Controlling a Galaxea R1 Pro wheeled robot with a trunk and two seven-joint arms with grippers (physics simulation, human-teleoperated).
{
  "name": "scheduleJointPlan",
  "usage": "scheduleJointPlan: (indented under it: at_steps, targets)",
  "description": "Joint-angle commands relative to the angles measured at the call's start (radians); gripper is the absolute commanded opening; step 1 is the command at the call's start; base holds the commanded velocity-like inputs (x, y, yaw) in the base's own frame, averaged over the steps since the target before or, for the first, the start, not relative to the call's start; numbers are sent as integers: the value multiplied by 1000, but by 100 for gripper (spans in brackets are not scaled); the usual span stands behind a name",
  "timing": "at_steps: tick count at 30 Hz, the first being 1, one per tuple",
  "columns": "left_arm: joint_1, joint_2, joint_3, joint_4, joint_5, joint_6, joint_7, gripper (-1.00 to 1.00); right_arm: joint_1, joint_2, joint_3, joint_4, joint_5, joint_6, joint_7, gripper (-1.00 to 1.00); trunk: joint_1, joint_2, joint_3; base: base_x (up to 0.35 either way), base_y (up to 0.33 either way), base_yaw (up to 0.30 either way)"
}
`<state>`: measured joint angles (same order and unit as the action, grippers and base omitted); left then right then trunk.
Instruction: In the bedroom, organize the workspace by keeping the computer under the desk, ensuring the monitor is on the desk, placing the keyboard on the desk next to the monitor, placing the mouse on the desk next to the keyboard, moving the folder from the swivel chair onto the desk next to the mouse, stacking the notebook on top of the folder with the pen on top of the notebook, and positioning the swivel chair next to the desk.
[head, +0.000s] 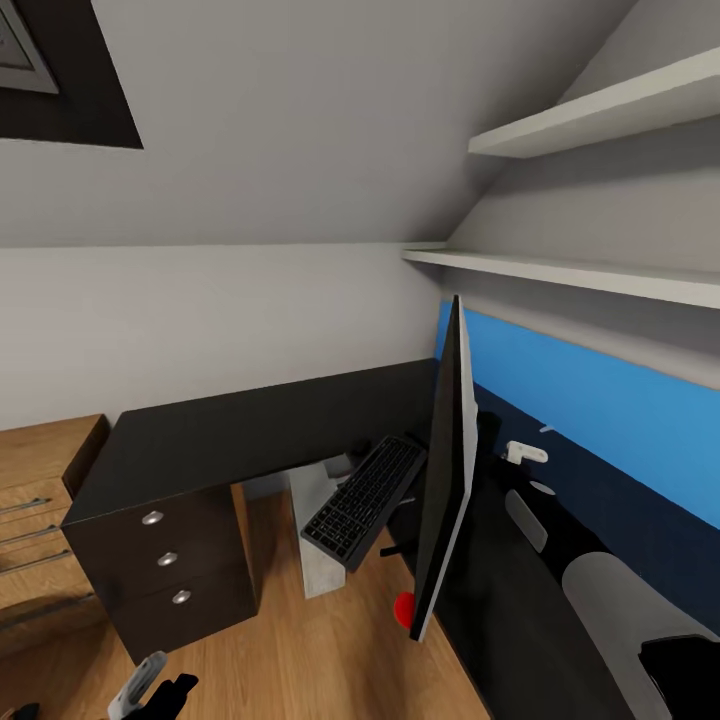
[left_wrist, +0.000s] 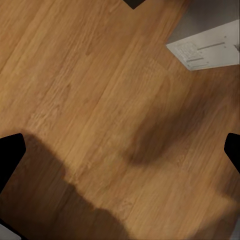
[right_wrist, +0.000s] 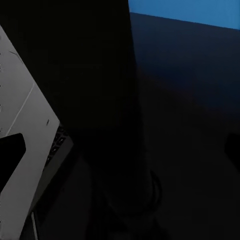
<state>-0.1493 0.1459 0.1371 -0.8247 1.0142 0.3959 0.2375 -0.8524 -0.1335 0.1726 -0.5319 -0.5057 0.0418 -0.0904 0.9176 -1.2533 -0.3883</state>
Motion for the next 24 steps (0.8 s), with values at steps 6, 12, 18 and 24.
scheduleJointPlan:
  at_steps: [6, 12, 18, 24]
  targets:
    - [0, 0, -1, -3, 9, 2, 7, 100, -1, -2, 7, -3, -7, 4, -9, 100, 0, -1, -1, 87, 0, 0]
    - [0, 0, -28, -4, 9, 2, 8, 100, -1, -2, 3, -4, -7, 4, -9, 100, 0, -1, -1, 118, 0, 0]
    - [0, 1, -46, -4, 10, 1, 7, 100, -1, -2, 2, -8, -7, 4, -9, 100, 0, -1, -1, 22, 0, 0]
    - [-1, 1, -50, -4, 10, 1, 8, 100, -1, -2, -1, -11, -7, 4, -9, -100, 0, -1, -1, 5, 0, 0]
